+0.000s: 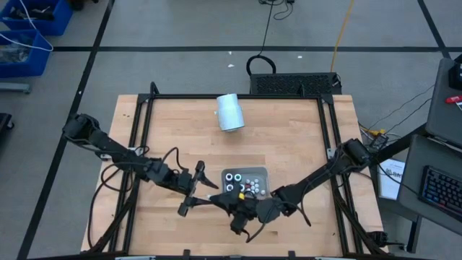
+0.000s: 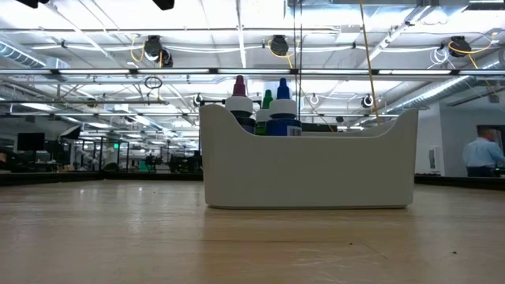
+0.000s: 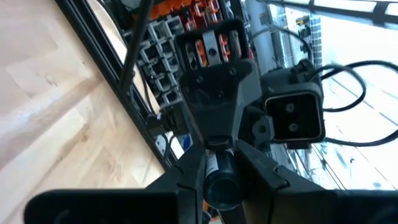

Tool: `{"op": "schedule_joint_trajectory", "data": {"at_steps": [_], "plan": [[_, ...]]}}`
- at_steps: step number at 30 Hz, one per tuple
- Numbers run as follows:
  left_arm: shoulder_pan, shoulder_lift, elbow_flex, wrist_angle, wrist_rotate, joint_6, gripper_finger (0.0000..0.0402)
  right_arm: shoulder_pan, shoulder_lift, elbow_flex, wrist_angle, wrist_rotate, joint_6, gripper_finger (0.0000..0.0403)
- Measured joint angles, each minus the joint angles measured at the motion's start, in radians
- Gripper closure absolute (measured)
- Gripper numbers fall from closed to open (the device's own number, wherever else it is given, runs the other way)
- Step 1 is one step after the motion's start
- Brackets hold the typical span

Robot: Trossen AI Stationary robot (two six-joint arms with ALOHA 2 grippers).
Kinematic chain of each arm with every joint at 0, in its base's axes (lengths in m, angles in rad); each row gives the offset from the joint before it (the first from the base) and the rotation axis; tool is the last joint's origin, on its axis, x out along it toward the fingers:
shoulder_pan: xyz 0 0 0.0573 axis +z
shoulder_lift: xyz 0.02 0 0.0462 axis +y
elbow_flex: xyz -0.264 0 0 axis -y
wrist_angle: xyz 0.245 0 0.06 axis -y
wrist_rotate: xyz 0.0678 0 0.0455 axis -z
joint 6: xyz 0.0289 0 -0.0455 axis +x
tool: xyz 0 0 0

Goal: Pick & Place food coloring
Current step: Put the small green food coloring into the gray bin

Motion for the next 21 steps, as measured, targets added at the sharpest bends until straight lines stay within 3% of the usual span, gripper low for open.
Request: {"op": "schedule_joint_trajectory", "data": {"at_steps": [9,18,21], "plan": [[0.001,-0.001,0.0,-0.031,0.001,0.006,0.0223,-0.027,0.001,-0.002,-0.001,0.001,0.003,0.0342],[0.0,0.001,-0.001,-0.058,0.043,0.042,0.0339,-0.029,-0.001,0.0,0.005,0.005,0.014,0.0341],[-0.002,0.001,-0.001,-0.057,0.045,0.048,0.0355,-0.028,-0.001,0.001,0.003,0.004,0.01,0.0342]]}}
